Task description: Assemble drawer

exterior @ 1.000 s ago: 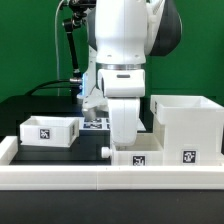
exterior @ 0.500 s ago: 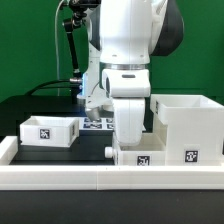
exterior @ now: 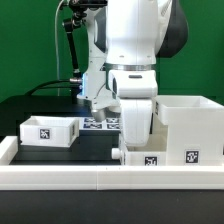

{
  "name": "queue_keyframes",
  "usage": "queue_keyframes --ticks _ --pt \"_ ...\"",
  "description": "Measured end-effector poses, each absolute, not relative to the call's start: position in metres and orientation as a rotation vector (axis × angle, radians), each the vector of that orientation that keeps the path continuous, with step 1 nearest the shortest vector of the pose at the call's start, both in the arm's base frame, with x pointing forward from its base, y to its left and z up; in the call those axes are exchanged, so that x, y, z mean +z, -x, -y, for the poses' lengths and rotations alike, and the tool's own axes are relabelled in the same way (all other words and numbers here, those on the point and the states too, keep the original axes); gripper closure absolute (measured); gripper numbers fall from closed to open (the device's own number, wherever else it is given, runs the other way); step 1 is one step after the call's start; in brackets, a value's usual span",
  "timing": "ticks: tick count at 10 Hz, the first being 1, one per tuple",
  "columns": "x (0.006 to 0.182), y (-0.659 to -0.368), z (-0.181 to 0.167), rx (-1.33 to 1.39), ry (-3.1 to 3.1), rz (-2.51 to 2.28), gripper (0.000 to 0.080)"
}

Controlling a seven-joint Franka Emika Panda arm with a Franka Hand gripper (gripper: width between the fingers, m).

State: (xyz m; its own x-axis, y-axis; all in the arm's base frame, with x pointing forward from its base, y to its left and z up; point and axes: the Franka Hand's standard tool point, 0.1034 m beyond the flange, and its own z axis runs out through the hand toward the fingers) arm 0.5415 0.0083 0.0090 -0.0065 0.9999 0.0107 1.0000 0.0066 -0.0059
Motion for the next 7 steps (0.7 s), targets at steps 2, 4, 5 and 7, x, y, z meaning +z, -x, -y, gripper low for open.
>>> queue_keyframes --ticks 2,4,5,7 --pt "0.008 -0.542 -0.008 0.000 2.199 2.233 0.0755" --pt "0.009 -0.541 -0.005 0.002 2.216 2.210 0.0546" --pt "0.014 -0.542 0.000 0.004 2.246 2.177 0.0546" --pt "0.023 -0.544 -0.002 0.025 2.286 2.134 0.0272"
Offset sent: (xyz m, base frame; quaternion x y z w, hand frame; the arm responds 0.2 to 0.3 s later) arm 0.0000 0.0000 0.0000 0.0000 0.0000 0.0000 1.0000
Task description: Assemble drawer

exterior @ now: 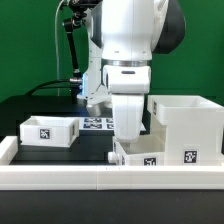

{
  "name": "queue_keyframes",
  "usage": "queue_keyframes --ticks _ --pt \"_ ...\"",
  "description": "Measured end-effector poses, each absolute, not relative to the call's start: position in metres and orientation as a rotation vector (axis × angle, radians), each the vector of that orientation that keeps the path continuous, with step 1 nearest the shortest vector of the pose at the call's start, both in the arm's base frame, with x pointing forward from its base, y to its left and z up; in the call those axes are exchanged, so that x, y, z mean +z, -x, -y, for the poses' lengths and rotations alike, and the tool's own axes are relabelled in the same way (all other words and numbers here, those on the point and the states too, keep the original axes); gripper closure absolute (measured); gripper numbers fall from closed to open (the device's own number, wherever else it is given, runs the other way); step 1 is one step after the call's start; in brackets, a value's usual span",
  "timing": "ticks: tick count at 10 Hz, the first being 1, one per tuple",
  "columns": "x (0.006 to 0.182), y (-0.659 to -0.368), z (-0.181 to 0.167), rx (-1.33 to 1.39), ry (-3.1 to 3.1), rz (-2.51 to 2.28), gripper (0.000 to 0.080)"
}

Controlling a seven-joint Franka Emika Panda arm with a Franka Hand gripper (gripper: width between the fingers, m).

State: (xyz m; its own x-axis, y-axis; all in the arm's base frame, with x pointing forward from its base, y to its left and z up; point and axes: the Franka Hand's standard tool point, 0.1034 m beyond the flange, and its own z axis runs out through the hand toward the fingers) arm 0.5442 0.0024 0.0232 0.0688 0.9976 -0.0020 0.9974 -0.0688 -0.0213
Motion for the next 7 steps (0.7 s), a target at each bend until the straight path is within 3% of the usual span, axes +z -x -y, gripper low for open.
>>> queue_keyframes --ticks 1,2,5,7 --pt "0.030 -0.546 -0.005 0.029 2.293 2.128 0.0272" --pt "0.040 -0.547 -0.008 0.043 2.303 2.114 0.0169" --pt "0.069 -0.560 0.005 0.045 2.310 2.129 0.0151" --pt "0.065 -0.566 0.038 0.041 2.230 2.216 0.0150"
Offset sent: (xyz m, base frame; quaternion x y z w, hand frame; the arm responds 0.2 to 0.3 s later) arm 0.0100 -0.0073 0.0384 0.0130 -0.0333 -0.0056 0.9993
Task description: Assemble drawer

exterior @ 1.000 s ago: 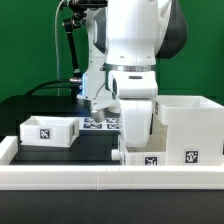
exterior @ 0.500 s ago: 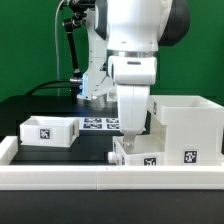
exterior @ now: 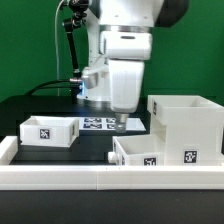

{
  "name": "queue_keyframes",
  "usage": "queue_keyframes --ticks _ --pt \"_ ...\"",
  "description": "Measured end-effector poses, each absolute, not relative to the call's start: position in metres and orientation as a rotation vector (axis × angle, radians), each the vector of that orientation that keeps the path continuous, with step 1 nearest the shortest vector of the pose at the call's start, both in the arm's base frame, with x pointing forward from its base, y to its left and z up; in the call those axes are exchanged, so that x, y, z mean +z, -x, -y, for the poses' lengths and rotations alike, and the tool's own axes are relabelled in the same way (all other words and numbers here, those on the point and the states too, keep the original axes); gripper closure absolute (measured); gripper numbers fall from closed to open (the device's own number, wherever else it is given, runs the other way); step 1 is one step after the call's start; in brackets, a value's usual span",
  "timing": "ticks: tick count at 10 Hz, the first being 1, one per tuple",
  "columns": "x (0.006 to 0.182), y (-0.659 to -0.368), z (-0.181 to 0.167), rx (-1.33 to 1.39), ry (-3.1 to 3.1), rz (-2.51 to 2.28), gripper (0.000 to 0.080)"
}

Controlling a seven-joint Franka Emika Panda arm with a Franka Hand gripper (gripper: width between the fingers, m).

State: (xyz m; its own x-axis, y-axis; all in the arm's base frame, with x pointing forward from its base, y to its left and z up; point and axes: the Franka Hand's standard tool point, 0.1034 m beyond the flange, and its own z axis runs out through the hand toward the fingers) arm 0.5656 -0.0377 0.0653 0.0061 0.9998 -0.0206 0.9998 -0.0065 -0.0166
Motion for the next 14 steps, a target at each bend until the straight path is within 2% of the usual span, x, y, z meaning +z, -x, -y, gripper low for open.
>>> queue_keyframes --ticks 4,7,10,14 --pt "0.060 -0.564 0.047 -0.030 -2.210 -2.252 0.0150" --pt "0.056 -0.579 0.061 0.109 -2.215 -2.317 0.0150" --pt "0.048 -0.577 0.070 0.225 -2.284 -2.394 0.0150" --pt "0.029 -0.583 0.047 0.247 -2.305 -2.420 0.0150"
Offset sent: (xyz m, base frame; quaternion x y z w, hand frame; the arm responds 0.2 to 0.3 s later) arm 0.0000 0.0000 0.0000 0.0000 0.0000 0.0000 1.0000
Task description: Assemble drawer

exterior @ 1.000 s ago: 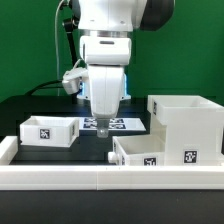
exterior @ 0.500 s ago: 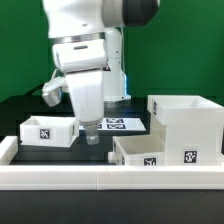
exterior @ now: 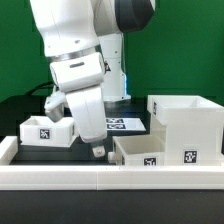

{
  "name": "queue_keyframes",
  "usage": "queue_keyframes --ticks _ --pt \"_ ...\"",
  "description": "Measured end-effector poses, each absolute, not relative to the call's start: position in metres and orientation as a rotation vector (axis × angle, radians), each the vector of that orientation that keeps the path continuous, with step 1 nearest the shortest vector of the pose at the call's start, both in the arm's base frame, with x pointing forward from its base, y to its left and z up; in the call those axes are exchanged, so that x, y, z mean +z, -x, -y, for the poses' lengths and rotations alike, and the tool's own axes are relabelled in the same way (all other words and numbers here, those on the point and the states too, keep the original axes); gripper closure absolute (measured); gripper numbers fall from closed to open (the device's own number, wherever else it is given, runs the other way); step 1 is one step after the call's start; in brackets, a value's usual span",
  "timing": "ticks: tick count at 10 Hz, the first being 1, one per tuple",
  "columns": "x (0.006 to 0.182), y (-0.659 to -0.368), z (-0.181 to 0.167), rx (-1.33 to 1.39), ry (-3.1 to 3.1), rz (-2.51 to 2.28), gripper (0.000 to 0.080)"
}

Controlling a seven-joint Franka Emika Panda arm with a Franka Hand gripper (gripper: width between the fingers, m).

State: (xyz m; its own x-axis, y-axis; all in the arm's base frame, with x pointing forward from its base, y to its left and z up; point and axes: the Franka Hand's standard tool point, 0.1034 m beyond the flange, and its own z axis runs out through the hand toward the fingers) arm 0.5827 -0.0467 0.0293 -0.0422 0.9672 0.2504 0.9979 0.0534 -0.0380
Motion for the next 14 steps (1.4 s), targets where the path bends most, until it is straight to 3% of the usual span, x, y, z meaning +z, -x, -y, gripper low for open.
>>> queue_keyframes --ticks 2,6,14 --pt "0.025 -0.585 0.030 -0.217 2.095 2.035 0.0150" --pt "0.025 -0.584 0.033 -0.218 2.096 2.032 0.0150" --pt "0.024 -0.588 0.004 -0.224 2.089 2.024 0.0150"
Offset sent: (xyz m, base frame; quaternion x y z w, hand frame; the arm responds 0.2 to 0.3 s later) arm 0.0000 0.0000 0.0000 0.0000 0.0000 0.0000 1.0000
